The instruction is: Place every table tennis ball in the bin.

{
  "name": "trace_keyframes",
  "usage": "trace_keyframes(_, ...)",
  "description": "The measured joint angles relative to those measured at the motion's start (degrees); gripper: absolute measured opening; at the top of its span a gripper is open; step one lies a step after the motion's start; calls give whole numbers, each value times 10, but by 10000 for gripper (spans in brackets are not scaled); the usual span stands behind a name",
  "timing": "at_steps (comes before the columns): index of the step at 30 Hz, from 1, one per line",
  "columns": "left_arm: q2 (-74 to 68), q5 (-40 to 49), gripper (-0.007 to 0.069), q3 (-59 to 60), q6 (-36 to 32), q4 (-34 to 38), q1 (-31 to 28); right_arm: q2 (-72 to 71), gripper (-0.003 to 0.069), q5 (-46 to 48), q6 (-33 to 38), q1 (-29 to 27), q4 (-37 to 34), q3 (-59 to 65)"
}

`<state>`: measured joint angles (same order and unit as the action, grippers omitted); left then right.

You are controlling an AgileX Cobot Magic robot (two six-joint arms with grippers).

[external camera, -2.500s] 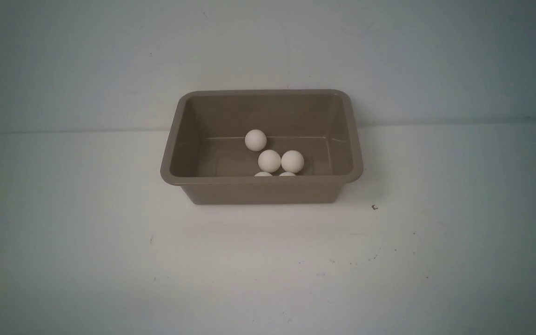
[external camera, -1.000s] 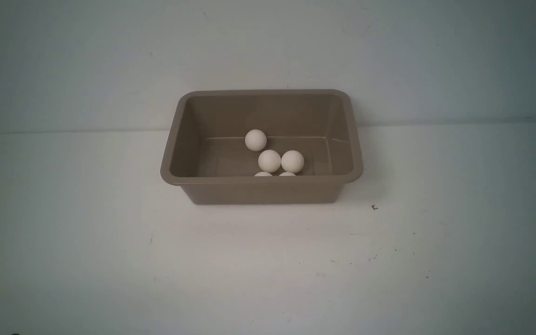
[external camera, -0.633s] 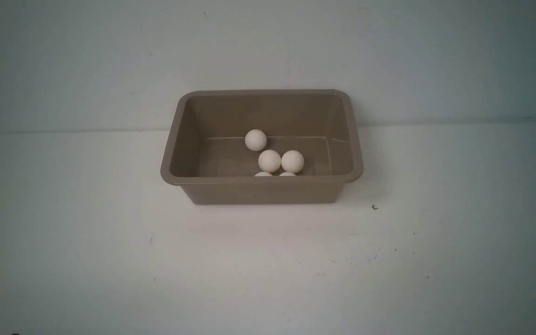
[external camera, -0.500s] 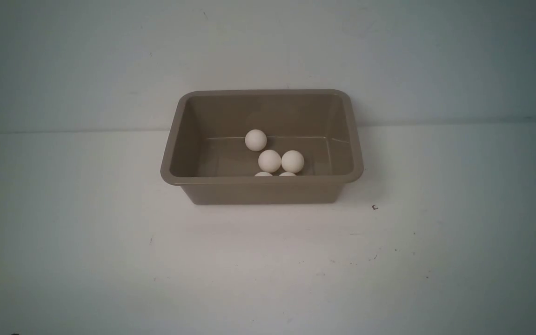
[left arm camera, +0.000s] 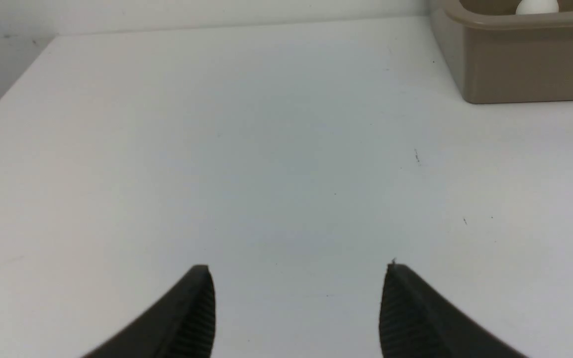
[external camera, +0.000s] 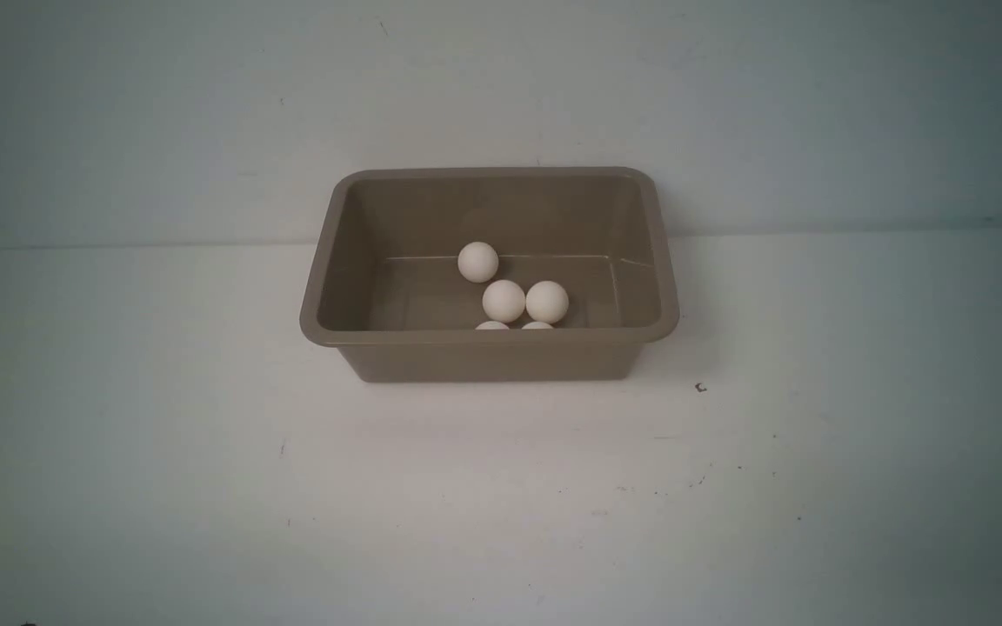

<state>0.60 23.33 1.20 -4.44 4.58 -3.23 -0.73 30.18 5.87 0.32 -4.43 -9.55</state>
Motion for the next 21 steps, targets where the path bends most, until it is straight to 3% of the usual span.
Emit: trace_keyframes(21,0,0,405,0,0,1,0,0,482,-69,-28,0,40,105)
